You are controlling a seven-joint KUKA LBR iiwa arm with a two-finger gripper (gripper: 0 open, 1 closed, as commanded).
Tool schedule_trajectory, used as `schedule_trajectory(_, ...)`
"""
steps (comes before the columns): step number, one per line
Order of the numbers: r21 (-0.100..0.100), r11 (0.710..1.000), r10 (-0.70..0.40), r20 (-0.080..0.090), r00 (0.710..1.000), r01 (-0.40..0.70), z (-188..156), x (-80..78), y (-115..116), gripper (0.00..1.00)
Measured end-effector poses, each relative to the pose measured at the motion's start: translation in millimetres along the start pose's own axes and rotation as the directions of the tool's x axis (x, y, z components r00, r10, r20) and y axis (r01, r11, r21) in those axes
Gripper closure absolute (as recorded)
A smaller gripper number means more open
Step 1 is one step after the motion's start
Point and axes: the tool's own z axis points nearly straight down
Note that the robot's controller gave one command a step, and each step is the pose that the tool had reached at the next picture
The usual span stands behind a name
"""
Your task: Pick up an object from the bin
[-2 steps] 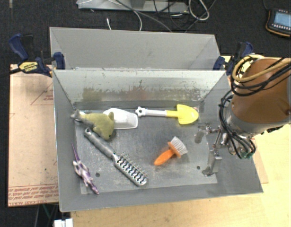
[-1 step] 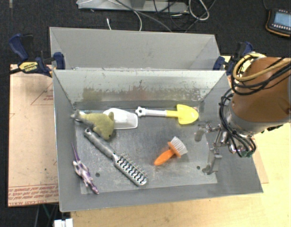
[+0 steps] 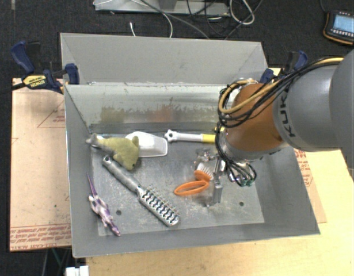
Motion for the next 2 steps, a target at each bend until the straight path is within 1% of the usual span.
schedule_trajectory(1, 0.004, 0.987, -0.161, 0.005, 0.987, 0.161, -59.2, -8.1, 2.5, 0.00)
schedule_trajectory(2, -0.006, 0.939, -0.343, -0.006, 0.939, 0.343, -24.3, 14.4, 15.2, 0.00)
